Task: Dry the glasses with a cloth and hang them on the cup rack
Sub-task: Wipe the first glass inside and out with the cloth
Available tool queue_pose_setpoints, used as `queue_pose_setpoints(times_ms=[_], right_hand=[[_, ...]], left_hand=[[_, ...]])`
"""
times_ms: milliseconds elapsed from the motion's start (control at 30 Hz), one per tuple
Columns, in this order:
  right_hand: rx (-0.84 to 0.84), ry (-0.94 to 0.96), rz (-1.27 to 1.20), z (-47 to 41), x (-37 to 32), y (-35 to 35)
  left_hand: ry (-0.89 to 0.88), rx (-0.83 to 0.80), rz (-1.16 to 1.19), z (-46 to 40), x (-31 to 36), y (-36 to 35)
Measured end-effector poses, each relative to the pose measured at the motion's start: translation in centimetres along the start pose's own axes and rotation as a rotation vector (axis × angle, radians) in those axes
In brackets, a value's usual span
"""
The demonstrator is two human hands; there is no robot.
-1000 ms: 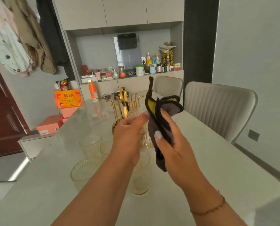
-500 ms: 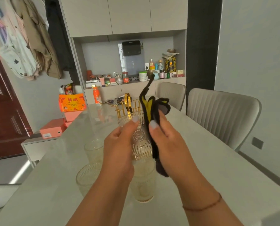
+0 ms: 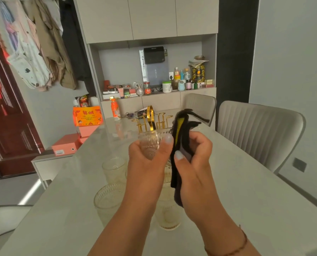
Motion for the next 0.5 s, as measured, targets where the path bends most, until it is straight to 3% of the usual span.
queue_pose_setpoints(times_ms=[100,300,500], right_hand=[[0.002,-0.038,-0.007,-0.4,0.0,0.5],[-0.048,-0.232,-0.357,-0.4,1.2,0.4],[-0.161,-0.386,-0.931,0.1,0.9,-0.9]], left_hand=[[0.029,-0.012,0.169,-0.3,-0.8,0.1],[0.094,-0.08,0.41,-0.2,-2.0,-0.7],[0.113,-0.155,0.449,-0.1,-1.2,-1.2]])
Point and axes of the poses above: each hand's wrist, its own z-axis away from the middle knuckle, its own y-axis out of the back of the hand, x = y × z, the point moved 9 cm from there along -z, towards the middle knuckle, and after that the axes turned 6 degrees about -y, right-handed, at the moved point
